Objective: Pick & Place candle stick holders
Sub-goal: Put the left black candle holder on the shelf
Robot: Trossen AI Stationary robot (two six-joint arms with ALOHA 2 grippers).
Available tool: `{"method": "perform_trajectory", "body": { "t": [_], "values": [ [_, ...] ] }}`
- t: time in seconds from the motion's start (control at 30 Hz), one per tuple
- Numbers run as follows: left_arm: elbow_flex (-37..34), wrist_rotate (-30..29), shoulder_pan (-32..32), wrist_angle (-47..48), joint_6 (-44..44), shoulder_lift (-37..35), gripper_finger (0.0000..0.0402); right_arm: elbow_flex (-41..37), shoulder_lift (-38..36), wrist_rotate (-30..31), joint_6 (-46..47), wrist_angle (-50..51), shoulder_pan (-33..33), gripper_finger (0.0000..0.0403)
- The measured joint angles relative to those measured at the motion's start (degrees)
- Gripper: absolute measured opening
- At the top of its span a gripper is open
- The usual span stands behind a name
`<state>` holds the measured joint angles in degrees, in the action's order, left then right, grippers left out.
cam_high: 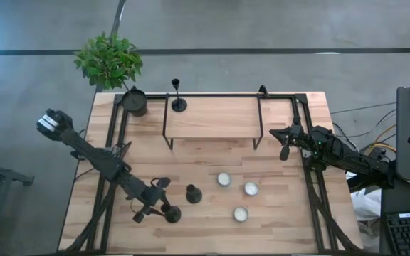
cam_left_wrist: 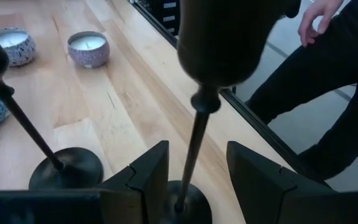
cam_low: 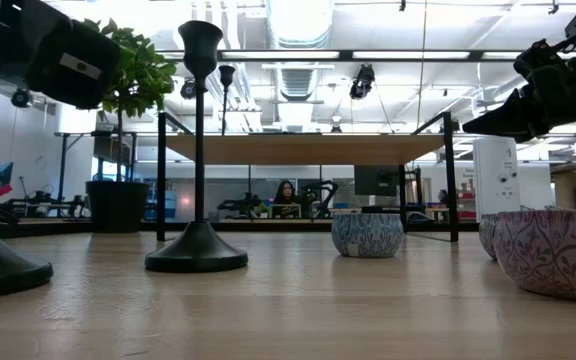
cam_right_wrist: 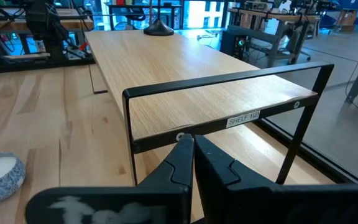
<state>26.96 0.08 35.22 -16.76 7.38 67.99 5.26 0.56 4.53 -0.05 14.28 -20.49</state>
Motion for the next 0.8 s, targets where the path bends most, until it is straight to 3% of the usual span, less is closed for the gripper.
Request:
{"method": "perform_trajectory", "body": {
  "t": [0.23, 0.63, 0.8],
  "values": [
    [0.00, -0.15, -0.39, -1.26, 0.02, 0.71, 0.0158, 0.00, 0.00, 0.00, 0.00, 0.00, 0.00, 0.0008],
    [0.00, -0.37, -0.45, -2.07, -0.01, 0.69, 0.0024, -0.01, 0.00, 0.00, 0.00, 0.00, 0.00, 0.0008],
    [0.00, -0.19, -0.54, -2.18, 0.07, 0.69, 0.0019, 0.00, 0.00, 0.00, 0.01, -0.01, 0.00, 0.0008]
  ]
}}
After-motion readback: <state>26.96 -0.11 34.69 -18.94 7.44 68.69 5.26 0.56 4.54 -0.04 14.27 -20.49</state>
